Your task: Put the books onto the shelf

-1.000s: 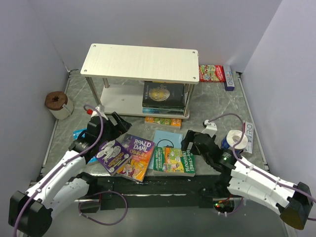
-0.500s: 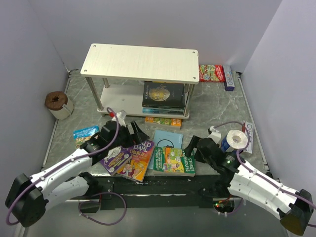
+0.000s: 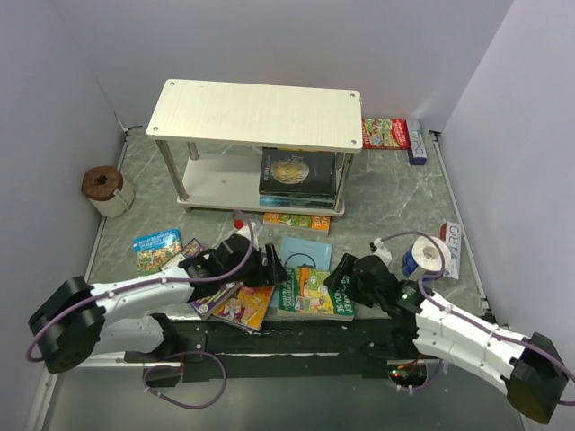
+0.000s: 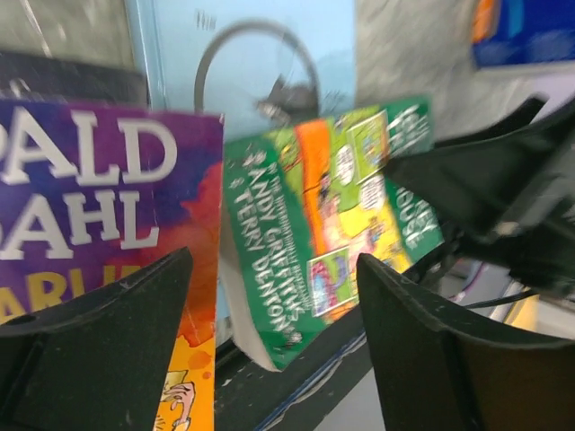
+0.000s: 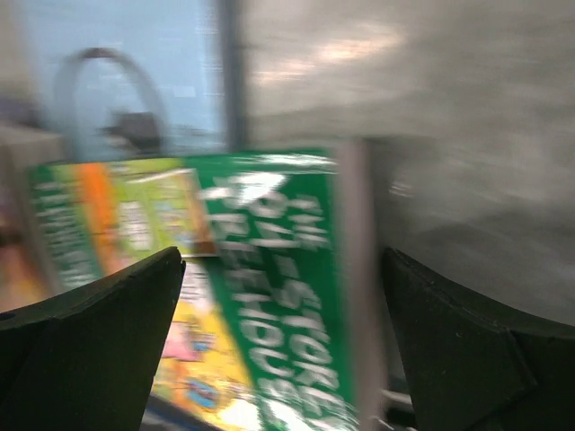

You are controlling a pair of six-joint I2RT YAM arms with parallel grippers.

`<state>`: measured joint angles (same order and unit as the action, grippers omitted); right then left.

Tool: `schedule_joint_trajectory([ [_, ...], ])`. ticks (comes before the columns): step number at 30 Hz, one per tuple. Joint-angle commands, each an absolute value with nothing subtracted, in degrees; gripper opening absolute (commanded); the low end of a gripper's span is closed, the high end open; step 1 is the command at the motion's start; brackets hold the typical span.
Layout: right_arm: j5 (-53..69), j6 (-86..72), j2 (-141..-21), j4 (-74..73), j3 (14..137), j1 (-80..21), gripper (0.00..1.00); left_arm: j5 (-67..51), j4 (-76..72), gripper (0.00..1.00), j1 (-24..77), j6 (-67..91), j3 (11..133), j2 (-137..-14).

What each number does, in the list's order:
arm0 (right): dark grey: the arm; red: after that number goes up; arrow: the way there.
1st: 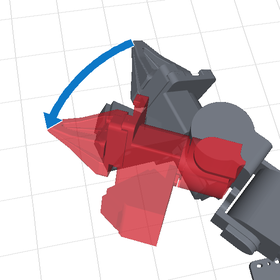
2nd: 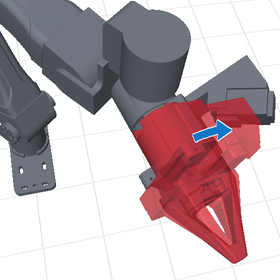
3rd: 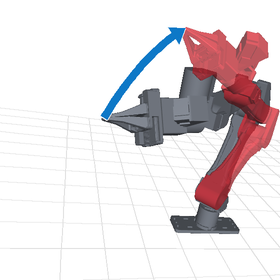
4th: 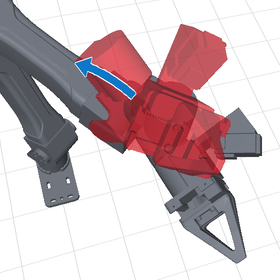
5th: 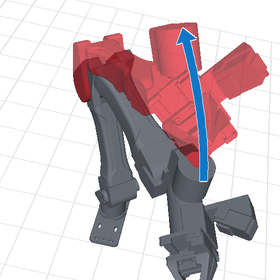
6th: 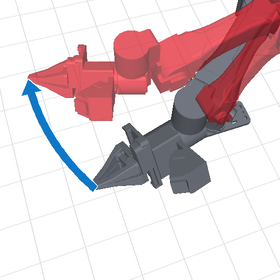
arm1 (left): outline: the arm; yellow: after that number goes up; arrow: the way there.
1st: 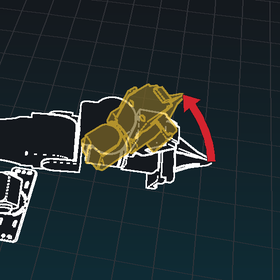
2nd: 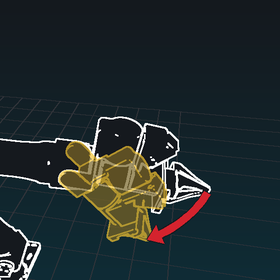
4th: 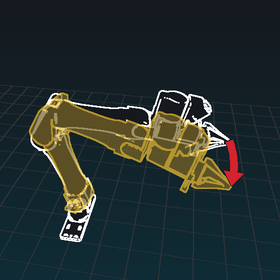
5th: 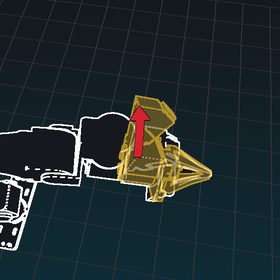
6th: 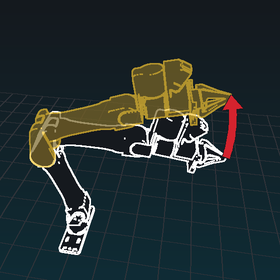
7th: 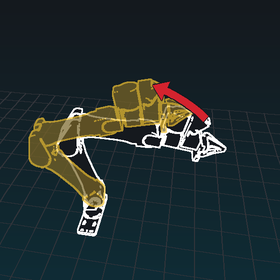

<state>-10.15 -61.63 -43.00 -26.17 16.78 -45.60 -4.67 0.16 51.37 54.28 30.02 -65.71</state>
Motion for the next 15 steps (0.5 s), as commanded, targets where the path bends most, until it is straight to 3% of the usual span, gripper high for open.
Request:
schedule_joint_trajectory([
  [1, -0.27, -64.77, -38.51, -17.07, 6.43, -45.79, 0.99, -3.87, -3.51, 0.76, 53.87, 55.46, 29.00, -69.34],
  [7, 2.20, -63.03, -24.01, -13.62, 1.41, -45.79, 0.93, -3.25, -2.72, 0.68, 54.58, 54.76, 29.71, -73.30],
  [10, 0.89, -61.36, -18.47, -16.16, 2.10, -45.79, 0.76, -3.51, -3.34, 0.67, 54.58, 54.58, 29.79, -74.44],
  [15, 0.17, -59.86, -15.12, -20.74, 3.78, -45.79, 0.37, -3.96, -4.48, 0.61, 54.58, 55.02, 29.36, -75.67],
])
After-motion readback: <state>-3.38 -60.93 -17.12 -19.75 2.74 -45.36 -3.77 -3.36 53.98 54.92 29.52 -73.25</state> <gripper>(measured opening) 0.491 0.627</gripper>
